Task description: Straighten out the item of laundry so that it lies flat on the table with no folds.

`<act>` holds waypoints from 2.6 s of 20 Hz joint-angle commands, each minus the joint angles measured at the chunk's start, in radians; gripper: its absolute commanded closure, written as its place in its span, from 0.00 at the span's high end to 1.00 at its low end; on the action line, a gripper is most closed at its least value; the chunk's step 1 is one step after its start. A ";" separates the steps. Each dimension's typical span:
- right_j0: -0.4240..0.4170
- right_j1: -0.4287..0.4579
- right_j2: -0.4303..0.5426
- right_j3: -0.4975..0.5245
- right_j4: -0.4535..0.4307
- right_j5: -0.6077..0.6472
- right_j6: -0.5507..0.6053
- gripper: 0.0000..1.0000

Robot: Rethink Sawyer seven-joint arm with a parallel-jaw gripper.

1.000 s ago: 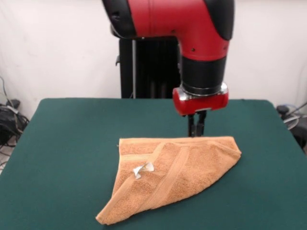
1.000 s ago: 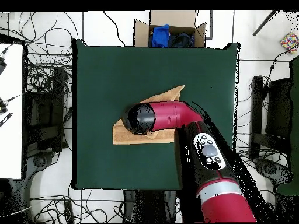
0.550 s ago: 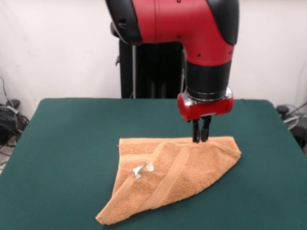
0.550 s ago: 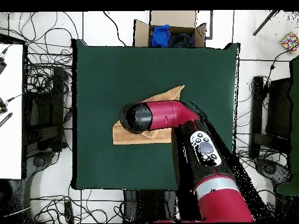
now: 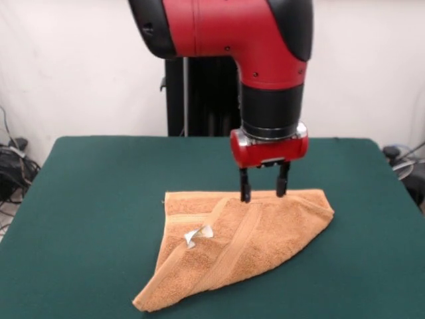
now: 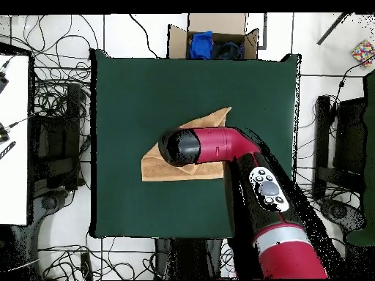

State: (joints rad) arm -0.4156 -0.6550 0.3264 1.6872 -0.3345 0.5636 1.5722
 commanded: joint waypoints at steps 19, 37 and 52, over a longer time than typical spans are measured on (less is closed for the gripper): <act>-0.139 -0.113 0.003 0.264 -0.173 -0.169 0.070 1.00; -0.152 -0.011 -0.031 0.298 -0.176 -0.308 0.100 1.00; -0.057 0.046 -0.197 0.306 -0.049 -0.396 0.244 1.00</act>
State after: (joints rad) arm -0.4953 -0.6600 0.1796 1.9677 -0.4493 0.1972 1.5729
